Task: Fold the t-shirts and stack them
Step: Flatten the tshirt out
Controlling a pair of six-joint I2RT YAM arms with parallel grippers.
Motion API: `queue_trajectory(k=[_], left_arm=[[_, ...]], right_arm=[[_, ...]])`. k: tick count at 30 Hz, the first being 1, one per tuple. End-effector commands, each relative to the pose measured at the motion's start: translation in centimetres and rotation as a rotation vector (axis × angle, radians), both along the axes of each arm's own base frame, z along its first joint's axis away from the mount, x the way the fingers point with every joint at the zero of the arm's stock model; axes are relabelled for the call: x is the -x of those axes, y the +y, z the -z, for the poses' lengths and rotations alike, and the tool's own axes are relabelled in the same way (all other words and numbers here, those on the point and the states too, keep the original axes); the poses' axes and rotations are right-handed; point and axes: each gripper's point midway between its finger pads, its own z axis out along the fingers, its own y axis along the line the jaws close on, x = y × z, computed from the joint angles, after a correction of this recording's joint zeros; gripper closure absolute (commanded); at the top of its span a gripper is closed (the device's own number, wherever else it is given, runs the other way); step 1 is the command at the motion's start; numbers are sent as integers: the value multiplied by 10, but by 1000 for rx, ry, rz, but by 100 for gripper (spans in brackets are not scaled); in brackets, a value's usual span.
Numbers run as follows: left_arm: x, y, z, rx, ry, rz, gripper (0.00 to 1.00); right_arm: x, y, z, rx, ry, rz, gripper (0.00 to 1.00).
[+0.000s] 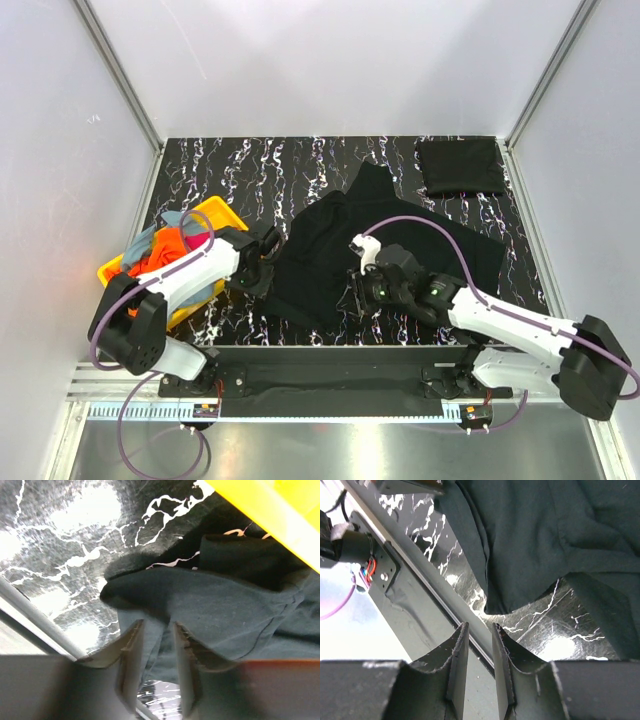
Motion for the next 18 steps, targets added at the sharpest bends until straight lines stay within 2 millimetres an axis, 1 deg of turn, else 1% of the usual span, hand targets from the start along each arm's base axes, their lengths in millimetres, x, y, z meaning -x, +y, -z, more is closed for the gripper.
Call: queue_trajectory(k=[1,2,3,4,5,6,7,8,9,10,11,12,13,14,15,17,18], left_arm=[[-7,-1,-3,-10,-37,4,80],[-7,0,-5,-8,-43,9,89],[-6,0,-5,-9,-44,19,94],[-4,1,-5,-7,-47,25,98],[-4,2,-9,0,-64,27,100],[-3,5,-9,-11,-74,37,100],[-2,7,-11,-18,-87,44,100],[-2,9,-17,-15,-117,52,100],[1,14,-16,-32,-126,60,100],[4,15,-17,-25,-137,62,100],[5,16,-24,-6,-170,57,100],[11,21,-21,-12,-170,51,100],[12,23,-28,6,-210,45,100],[13,26,-30,3,-230,39,100],[14,32,-29,-17,-254,32,100],[11,38,-38,-25,-317,31,100],[10,40,-42,-32,-335,51,100]], right_arm=[[-7,-3,-21,-40,-54,57,67],[-11,-9,-20,-21,-44,110,66],[-14,-14,-20,-6,-37,151,65],[-19,-18,-28,-5,-39,198,64],[-22,-31,-22,49,-1,290,62],[-26,-38,-23,67,0,345,61],[-29,-40,-31,61,3,377,60],[-26,-46,-31,77,30,409,60],[-26,-46,-34,72,41,421,59],[-26,-47,-43,50,46,440,59],[-26,-49,-45,46,69,474,59],[-28,-49,-52,25,69,492,58],[-31,-52,-58,12,58,523,58],[-33,-53,-62,0,65,550,57],[-36,-53,-69,-16,55,567,56],[-41,-67,-70,10,58,664,53],[-45,-73,-78,10,61,720,50]])
